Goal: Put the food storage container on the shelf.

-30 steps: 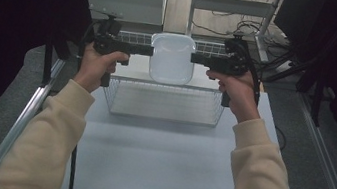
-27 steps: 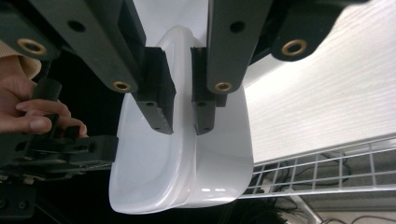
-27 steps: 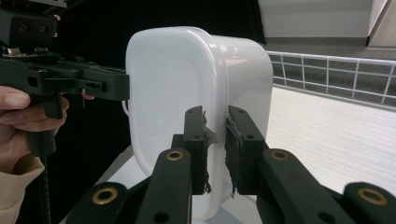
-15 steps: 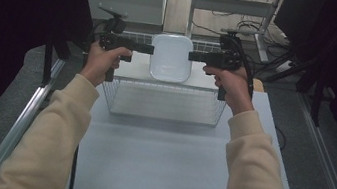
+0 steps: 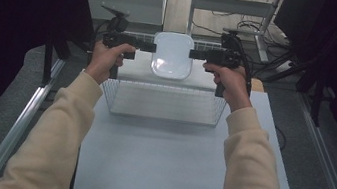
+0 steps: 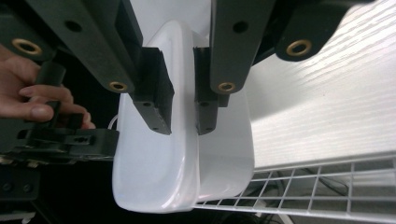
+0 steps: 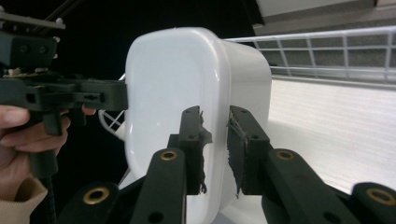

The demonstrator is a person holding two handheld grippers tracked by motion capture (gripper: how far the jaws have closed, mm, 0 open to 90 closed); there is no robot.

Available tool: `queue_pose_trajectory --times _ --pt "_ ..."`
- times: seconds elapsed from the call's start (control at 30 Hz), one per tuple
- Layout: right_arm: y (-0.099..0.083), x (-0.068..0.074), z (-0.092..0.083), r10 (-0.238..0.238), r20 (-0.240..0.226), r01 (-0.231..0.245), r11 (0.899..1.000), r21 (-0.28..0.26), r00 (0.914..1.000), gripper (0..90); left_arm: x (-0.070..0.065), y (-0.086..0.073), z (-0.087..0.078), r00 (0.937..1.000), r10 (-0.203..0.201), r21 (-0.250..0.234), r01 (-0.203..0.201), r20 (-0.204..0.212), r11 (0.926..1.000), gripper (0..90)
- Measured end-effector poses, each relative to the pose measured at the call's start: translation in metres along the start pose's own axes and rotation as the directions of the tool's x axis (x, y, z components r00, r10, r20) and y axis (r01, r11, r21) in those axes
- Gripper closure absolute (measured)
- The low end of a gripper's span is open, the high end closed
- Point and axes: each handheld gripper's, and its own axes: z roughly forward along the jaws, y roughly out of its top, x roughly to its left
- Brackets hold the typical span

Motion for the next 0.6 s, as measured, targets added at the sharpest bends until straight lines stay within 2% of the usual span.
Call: queue_pose_trajectory --times 0.03,0.1,0.13,0.2,0.3,0.37,0.6 --pt "0.001 -0.005 0.003 0.030 -0.001 -0.030 1.000 0.002 0.9995 73.8 0.004 0.000 0.003 0.9999 -0.013 0.002 0.013 0.004 0.9999 76.1" --pt "0.001 -0.009 0.006 0.056 -0.006 -0.056 0.998 -0.001 0.9984 73.1 0.006 0.001 0.004 0.9997 -0.022 0.002 0.022 0.010 0.9997 75.5" --pt "0.002 -0.011 0.007 0.069 -0.006 -0.069 0.998 0.003 0.9976 72.7 0.009 0.002 0.006 0.9986 -0.052 0.001 0.052 0.015 0.9987 75.1" --pt "0.002 -0.014 0.011 0.089 -0.004 -0.089 0.996 0.010 0.9960 71.0 0.011 0.002 0.007 0.9977 -0.066 0.000 0.066 0.016 0.9978 74.0" --pt "0.003 -0.017 0.015 0.111 -0.007 -0.110 0.994 0.024 0.9938 68.5 0.018 0.004 0.010 0.9934 -0.113 0.001 0.113 0.016 0.9936 72.7" --pt "0.002 -0.020 0.019 0.140 -0.013 -0.140 0.990 0.014 0.9901 67.6 0.021 0.004 0.011 0.9913 -0.130 -0.002 0.130 0.023 0.9915 71.6" --pt "0.001 -0.021 0.023 0.170 0.000 -0.170 0.985 0.024 0.9855 64.7 0.029 0.002 0.020 0.9869 -0.160 0.014 0.160 0.017 0.9870 65.1"
